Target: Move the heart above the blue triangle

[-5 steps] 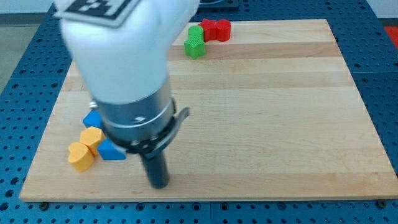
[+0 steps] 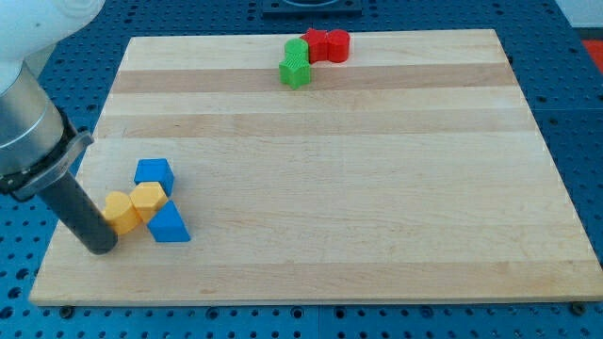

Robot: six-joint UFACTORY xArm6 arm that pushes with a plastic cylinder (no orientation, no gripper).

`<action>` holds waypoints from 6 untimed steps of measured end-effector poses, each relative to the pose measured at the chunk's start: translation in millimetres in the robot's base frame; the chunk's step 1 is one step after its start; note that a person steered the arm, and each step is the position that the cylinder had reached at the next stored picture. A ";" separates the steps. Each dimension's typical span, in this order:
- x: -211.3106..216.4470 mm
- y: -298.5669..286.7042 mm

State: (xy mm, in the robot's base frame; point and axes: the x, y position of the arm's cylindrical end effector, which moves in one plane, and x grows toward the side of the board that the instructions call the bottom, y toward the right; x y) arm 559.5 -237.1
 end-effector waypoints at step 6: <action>-34.5 69.9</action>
